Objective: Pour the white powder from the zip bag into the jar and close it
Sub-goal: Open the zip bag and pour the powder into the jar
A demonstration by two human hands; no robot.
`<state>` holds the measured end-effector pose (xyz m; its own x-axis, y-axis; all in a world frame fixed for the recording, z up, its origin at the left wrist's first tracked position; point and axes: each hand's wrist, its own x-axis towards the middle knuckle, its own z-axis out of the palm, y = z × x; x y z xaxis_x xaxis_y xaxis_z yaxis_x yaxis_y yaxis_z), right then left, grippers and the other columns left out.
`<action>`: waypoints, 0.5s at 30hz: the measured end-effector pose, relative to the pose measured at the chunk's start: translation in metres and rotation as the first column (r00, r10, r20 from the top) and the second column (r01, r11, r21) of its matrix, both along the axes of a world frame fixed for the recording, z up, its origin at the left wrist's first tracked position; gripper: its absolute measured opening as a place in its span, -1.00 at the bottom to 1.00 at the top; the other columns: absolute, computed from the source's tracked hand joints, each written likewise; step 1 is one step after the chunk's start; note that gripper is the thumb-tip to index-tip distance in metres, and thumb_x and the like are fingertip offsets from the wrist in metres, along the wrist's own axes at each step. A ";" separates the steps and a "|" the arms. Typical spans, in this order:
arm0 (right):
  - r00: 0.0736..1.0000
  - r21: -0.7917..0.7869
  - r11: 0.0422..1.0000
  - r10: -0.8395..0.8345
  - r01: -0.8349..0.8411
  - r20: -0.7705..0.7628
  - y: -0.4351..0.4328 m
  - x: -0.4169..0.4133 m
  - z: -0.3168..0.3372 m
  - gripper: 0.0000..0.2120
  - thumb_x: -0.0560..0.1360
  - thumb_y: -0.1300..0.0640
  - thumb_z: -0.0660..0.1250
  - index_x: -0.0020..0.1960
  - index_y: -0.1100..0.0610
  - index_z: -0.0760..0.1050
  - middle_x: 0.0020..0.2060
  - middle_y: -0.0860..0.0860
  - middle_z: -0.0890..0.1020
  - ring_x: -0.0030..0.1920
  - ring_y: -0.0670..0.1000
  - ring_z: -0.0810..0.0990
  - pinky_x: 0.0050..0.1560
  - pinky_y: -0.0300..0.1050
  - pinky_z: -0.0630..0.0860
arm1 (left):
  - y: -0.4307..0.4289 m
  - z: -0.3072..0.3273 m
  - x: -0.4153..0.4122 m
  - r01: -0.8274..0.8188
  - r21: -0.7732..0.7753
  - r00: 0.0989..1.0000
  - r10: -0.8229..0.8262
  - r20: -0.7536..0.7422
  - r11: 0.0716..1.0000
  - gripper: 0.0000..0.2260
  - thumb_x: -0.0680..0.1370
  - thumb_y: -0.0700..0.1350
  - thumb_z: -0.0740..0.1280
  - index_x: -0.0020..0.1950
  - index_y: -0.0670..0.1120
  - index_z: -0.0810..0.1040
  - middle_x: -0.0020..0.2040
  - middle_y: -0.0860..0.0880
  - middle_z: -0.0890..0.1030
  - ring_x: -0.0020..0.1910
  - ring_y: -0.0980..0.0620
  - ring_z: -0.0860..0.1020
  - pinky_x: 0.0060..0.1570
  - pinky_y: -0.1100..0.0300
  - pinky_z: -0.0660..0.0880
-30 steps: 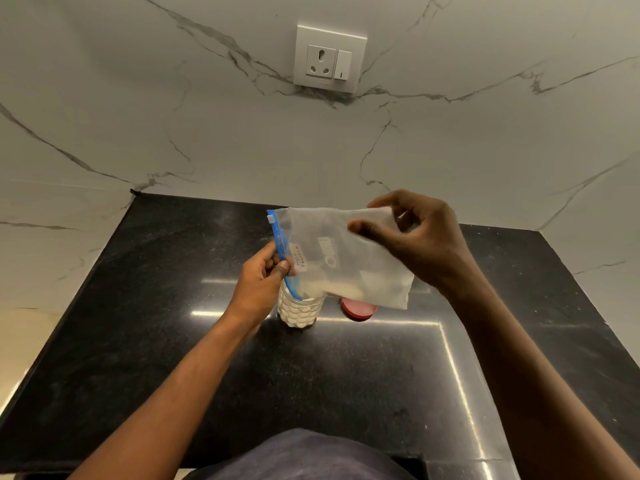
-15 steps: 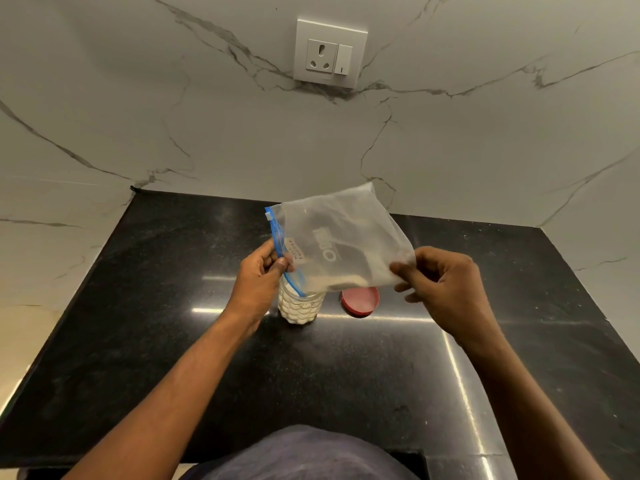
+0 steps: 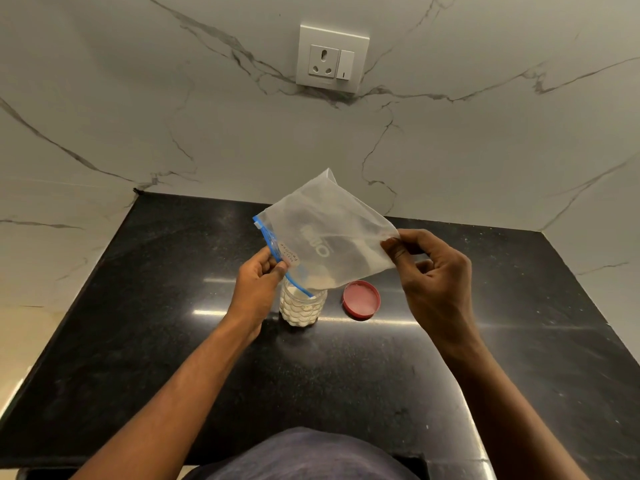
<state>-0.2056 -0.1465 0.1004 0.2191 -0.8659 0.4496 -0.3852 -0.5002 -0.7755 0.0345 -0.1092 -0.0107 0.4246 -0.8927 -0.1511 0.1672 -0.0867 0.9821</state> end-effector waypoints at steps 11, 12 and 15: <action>0.987 0.031 0.996 0.085 -0.081 -0.136 -0.001 0.006 -0.004 -0.82 0.50 0.29 0.54 0.10 0.20 0.67 -0.08 -0.04 0.70 -0.11 -0.23 0.66 -0.15 -0.33 0.61 | 0.002 0.002 -0.005 -0.002 -0.024 1.000 0.002 -0.021 1.000 -0.71 0.68 -0.33 0.30 0.27 0.00 0.63 0.07 0.11 0.78 0.11 0.22 0.72 0.01 0.38 0.62; 0.992 0.005 0.998 0.070 -0.070 -0.105 -0.002 0.006 -0.004 -0.83 0.47 0.32 0.56 0.04 0.21 0.69 -0.12 -0.03 0.71 -0.14 -0.19 0.67 -0.18 -0.35 0.60 | 0.002 0.003 -0.005 0.000 -0.027 1.000 -0.001 -0.028 1.000 -0.71 0.68 -0.33 0.31 0.26 0.02 0.63 0.08 0.11 0.78 0.13 0.20 0.71 0.04 0.36 0.63; 0.994 -0.037 0.996 0.081 -0.084 -0.076 -0.003 0.010 -0.002 -0.86 0.46 0.34 0.56 0.00 0.22 0.69 -0.16 0.01 0.73 -0.19 -0.11 0.68 -0.20 -0.31 0.59 | 0.004 0.004 -0.006 0.005 -0.039 0.999 -0.006 -0.032 0.999 -0.71 0.68 -0.32 0.32 0.26 0.03 0.63 0.08 0.12 0.78 0.15 0.18 0.71 0.05 0.35 0.63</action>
<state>-0.1957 -0.1499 0.0985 0.3236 -0.8252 0.4630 -0.3971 -0.5626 -0.7251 0.0282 -0.1055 -0.0066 0.4154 -0.9003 -0.1297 0.1986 -0.0494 0.9788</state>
